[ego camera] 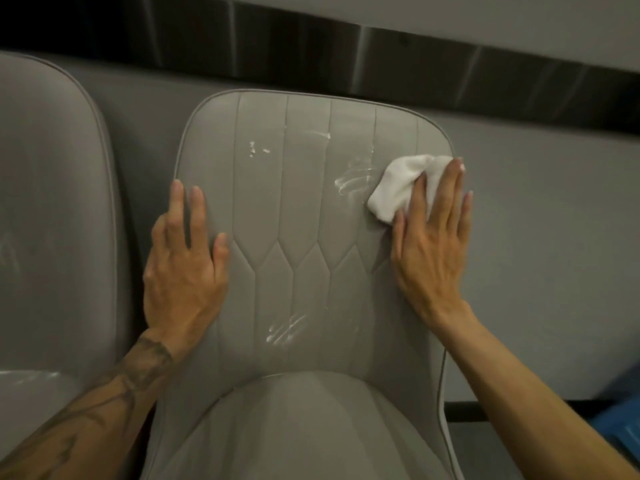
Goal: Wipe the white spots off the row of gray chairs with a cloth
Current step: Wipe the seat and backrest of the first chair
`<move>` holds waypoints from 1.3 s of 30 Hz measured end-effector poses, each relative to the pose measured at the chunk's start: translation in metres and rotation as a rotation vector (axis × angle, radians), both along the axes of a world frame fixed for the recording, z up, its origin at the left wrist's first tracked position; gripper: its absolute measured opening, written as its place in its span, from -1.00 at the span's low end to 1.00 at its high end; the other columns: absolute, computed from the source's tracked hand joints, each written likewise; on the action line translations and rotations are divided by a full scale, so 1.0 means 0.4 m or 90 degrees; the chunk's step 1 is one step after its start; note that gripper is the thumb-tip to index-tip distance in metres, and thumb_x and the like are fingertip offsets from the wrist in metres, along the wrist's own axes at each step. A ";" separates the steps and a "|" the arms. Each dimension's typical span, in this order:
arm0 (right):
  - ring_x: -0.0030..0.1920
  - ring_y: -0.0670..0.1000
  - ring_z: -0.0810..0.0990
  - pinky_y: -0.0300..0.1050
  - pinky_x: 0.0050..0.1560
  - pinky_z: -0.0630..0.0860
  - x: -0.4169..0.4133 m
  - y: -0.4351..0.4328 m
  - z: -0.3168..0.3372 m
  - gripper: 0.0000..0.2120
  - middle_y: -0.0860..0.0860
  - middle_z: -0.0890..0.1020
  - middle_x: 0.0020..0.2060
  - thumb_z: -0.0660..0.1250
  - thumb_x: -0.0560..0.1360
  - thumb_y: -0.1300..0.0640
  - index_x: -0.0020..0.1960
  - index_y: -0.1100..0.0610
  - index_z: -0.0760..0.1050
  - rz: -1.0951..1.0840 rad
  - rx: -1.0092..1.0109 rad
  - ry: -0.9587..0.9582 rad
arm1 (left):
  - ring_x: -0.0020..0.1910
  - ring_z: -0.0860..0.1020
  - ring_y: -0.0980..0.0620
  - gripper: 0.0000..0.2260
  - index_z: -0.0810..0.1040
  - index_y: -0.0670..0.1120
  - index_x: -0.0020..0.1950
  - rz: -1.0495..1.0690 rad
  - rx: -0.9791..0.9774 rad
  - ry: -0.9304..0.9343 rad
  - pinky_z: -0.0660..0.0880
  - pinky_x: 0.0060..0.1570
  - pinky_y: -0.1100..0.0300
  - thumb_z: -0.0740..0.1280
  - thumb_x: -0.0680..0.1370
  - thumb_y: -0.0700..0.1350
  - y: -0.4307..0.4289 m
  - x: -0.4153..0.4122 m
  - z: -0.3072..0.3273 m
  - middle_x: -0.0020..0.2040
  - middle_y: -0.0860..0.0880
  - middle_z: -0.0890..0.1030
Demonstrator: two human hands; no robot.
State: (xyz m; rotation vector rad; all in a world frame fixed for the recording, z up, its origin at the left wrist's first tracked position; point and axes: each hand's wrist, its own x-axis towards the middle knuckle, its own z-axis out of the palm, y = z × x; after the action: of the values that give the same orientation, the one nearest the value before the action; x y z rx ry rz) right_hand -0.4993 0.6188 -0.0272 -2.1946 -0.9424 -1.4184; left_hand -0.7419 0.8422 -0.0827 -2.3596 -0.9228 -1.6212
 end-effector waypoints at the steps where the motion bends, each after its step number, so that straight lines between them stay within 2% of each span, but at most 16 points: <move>1: 0.68 0.28 -0.09 0.22 0.67 -0.01 -0.009 -0.007 -0.031 -0.43 0.30 -0.03 0.66 0.05 0.76 0.04 0.69 0.23 0.01 0.022 -0.016 0.001 | 0.44 0.34 -0.30 -0.43 -0.03 -0.06 0.73 0.000 0.002 -0.001 0.55 0.21 -0.23 0.03 0.76 0.08 0.002 0.000 -0.002 0.72 -0.09 0.02; 5: 0.68 0.28 -0.07 0.19 0.68 0.03 -0.031 -0.041 -0.139 -0.40 0.29 -0.04 0.66 0.09 0.75 0.05 0.69 0.24 -0.01 0.061 -0.116 0.003 | 0.44 0.33 -0.29 -0.43 -0.03 -0.06 0.73 -0.001 0.000 0.003 0.54 0.22 -0.22 0.04 0.76 0.08 0.006 0.001 -0.003 0.72 -0.09 0.01; 12: 0.68 0.24 -0.05 0.15 0.68 -0.02 0.025 0.058 0.080 -0.40 0.26 -0.01 0.67 0.00 0.76 -0.09 0.71 0.06 -0.09 0.055 -0.006 0.031 | 0.44 0.35 -0.28 -0.43 -0.03 -0.06 0.73 0.004 -0.001 0.003 0.56 0.18 -0.20 0.06 0.76 0.07 0.005 0.001 -0.002 0.72 -0.09 0.03; 19: 0.69 0.20 -0.11 0.15 0.68 0.01 -0.030 -0.023 -0.056 -0.41 0.25 -0.04 0.67 -0.03 0.76 -0.09 0.71 0.07 -0.06 0.048 -0.113 0.038 | 0.44 0.34 -0.27 -0.43 -0.03 -0.05 0.73 -0.001 0.000 0.004 0.57 0.17 -0.20 0.06 0.76 0.08 0.008 0.000 -0.004 0.72 -0.09 0.02; 22: 0.69 0.22 -0.04 0.12 0.68 -0.01 0.008 0.023 0.060 -0.42 0.25 -0.02 0.67 -0.01 0.75 -0.14 0.71 0.01 -0.03 0.062 -0.054 0.053 | 0.43 0.35 -0.28 -0.43 -0.03 -0.05 0.73 0.001 -0.001 0.003 0.59 0.12 -0.20 0.06 0.76 0.08 0.005 0.002 -0.003 0.72 -0.09 0.02; 25: 0.68 0.20 0.00 0.07 0.66 -0.02 0.039 0.077 0.181 -0.44 0.24 0.00 0.67 0.02 0.72 -0.20 0.67 -0.07 0.10 0.086 0.025 0.075 | 0.43 0.35 -0.29 -0.43 -0.03 -0.05 0.73 0.007 -0.003 0.005 0.59 0.10 -0.21 0.06 0.76 0.07 0.008 0.003 -0.004 0.72 -0.09 0.02; 27: 0.69 0.19 -0.02 0.07 0.67 -0.02 0.038 0.083 0.185 -0.43 0.23 -0.01 0.68 0.03 0.72 -0.21 0.67 -0.04 0.12 0.090 0.038 0.066 | 0.44 0.35 -0.28 -0.42 -0.03 -0.05 0.73 0.007 -0.002 0.004 0.60 0.10 -0.22 0.06 0.76 0.07 0.009 0.004 -0.006 0.72 -0.08 0.01; 31: 0.69 0.21 -0.08 0.13 0.69 -0.07 0.004 0.055 0.093 -0.32 0.22 -0.04 0.68 0.01 0.71 -0.26 0.70 0.07 -0.01 0.058 -0.014 0.066 | 0.44 0.34 -0.28 -0.42 -0.03 -0.06 0.73 0.006 0.004 0.004 0.57 0.20 -0.18 0.07 0.76 0.07 0.008 0.005 -0.006 0.72 -0.09 0.02; 33: 0.69 0.20 -0.06 0.13 0.69 -0.06 -0.005 0.048 0.093 -0.30 0.22 -0.02 0.68 0.02 0.69 -0.30 0.68 0.09 0.06 0.071 -0.024 0.087 | 0.44 0.34 -0.28 -0.43 -0.03 -0.06 0.73 0.003 0.002 0.001 0.57 0.19 -0.18 0.06 0.76 0.07 0.008 0.004 -0.005 0.72 -0.10 0.02; 35: 0.68 0.20 0.03 0.13 0.68 0.04 -0.007 0.062 0.143 -0.38 0.21 0.05 0.68 0.05 0.69 -0.30 0.57 0.09 0.28 0.126 0.043 0.128 | 0.44 0.34 -0.28 -0.43 -0.04 -0.06 0.73 0.001 -0.002 0.003 0.58 0.15 -0.20 0.05 0.76 0.08 0.006 0.005 -0.003 0.72 -0.10 0.02; 36: 0.68 0.20 0.06 0.13 0.67 0.08 -0.007 0.076 0.171 -0.42 0.20 0.06 0.67 0.07 0.69 -0.28 0.53 0.08 0.32 0.149 0.075 0.141 | 0.45 0.34 -0.29 -0.43 -0.04 -0.06 0.73 0.001 -0.003 0.005 0.59 0.15 -0.20 0.05 0.76 0.07 0.006 0.005 -0.002 0.72 -0.10 0.02; 37: 0.68 0.21 0.06 0.13 0.67 0.08 -0.010 0.089 0.192 -0.44 0.20 0.04 0.68 0.07 0.70 -0.26 0.55 0.06 0.30 0.155 0.086 0.146 | 0.45 0.34 -0.29 -0.43 -0.04 -0.07 0.73 0.003 -0.004 0.006 0.59 0.15 -0.21 0.05 0.76 0.07 0.005 0.004 -0.002 0.72 -0.10 0.02; 39: 0.69 0.21 -0.03 0.14 0.68 0.01 -0.014 0.105 0.194 -0.40 0.21 -0.04 0.68 0.01 0.72 -0.22 0.68 0.02 0.08 0.114 0.060 0.132 | 0.44 0.35 -0.30 -0.43 -0.03 -0.08 0.73 0.007 0.000 0.010 0.59 0.16 -0.20 0.06 0.76 0.06 0.004 0.003 -0.002 0.72 -0.11 0.03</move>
State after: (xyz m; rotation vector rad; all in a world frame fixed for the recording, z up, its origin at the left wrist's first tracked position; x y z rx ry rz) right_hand -0.5047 0.6610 0.0503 -2.0825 -0.9502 -1.1089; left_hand -0.7406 0.8437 -0.0833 -2.3587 -0.9307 -1.5974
